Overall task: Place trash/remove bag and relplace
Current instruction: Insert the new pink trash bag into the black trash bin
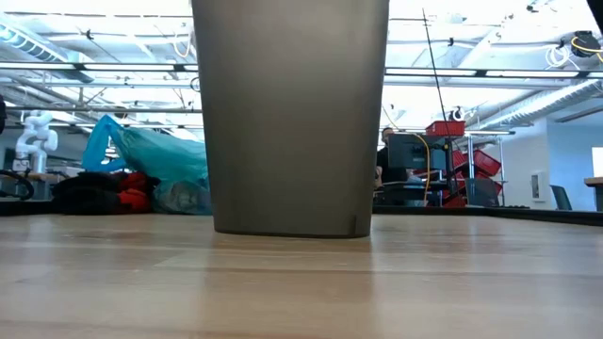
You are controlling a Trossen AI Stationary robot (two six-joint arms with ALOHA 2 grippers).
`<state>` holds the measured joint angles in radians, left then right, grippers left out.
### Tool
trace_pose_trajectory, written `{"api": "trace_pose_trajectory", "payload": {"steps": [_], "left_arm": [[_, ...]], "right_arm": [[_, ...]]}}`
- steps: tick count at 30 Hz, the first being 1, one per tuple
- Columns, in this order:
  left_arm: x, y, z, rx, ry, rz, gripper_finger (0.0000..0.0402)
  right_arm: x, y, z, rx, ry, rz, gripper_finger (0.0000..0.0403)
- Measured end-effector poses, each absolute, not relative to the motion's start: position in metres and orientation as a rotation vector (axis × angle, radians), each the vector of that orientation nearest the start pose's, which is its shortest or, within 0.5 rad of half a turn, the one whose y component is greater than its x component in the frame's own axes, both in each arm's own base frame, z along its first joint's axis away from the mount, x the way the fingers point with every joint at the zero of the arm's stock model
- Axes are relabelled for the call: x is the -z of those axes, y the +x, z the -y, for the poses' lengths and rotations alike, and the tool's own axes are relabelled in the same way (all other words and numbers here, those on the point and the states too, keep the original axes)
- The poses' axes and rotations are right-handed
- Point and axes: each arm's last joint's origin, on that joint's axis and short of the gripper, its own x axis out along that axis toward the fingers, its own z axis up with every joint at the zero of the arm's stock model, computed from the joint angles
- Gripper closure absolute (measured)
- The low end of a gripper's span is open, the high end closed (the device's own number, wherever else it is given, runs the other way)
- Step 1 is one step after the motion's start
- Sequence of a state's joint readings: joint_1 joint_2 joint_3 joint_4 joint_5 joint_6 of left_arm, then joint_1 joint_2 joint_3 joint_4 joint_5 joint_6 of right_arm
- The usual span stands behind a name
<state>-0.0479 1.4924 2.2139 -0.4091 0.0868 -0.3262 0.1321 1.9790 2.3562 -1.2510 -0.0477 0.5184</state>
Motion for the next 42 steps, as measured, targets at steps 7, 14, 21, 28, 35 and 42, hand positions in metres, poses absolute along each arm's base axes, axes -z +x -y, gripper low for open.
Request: {"api": "trace_pose_trajectory", "payload": {"steps": [7,14,21,28,35,42], "left_arm": [[-0.606,0.228,0.013,0.183,-0.306,0.302,0.0401],[-0.6,0.23,0.014,0.194,-0.306,0.234,0.0402],[-0.572,0.232,0.014,0.036,-0.3,-0.039,0.0402],[-0.551,0.237,0.021,-0.042,-0.279,-0.189,0.0401],[-0.544,0.256,0.028,-0.006,-0.304,-0.122,0.0402],[-0.542,0.247,0.035,0.001,-0.319,-0.163,0.0402]], "right_arm": [[-0.447,0.33,-0.055,0.079,0.467,-1.001,0.0403],[-0.477,0.279,-0.049,0.1,0.528,-0.975,0.0403],[-0.491,0.255,-0.061,0.059,0.576,-0.943,0.0403],[-0.489,0.256,-0.069,0.044,0.564,-0.957,0.0403],[-0.501,0.269,-0.073,-0.026,0.513,-0.766,0.0403],[-0.503,0.25,-0.058,0.185,0.396,-0.745,0.0403]]}}
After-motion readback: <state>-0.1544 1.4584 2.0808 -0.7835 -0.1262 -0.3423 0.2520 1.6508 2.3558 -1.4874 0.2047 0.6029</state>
